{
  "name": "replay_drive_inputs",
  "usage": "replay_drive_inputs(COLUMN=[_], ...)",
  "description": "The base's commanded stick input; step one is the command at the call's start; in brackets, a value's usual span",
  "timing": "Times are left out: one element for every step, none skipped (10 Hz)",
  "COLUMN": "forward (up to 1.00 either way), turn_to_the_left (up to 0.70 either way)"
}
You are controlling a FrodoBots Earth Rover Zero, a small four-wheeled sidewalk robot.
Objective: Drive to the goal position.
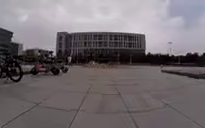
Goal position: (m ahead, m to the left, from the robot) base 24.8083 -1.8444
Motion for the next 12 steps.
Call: replay_drive_inputs(forward=[0.70, 0.70, 0.70, 0.70, 0.70, 0.70, 0.70, 0.70, 0.70, 0.70, 0.70, 0.70], turn_to_the_left=[0.00, 0.00, 0.00, 0.00, 0.00, 0.00, 0.00, 0.00, 0.00, 0.00, 0.00, 0.00])
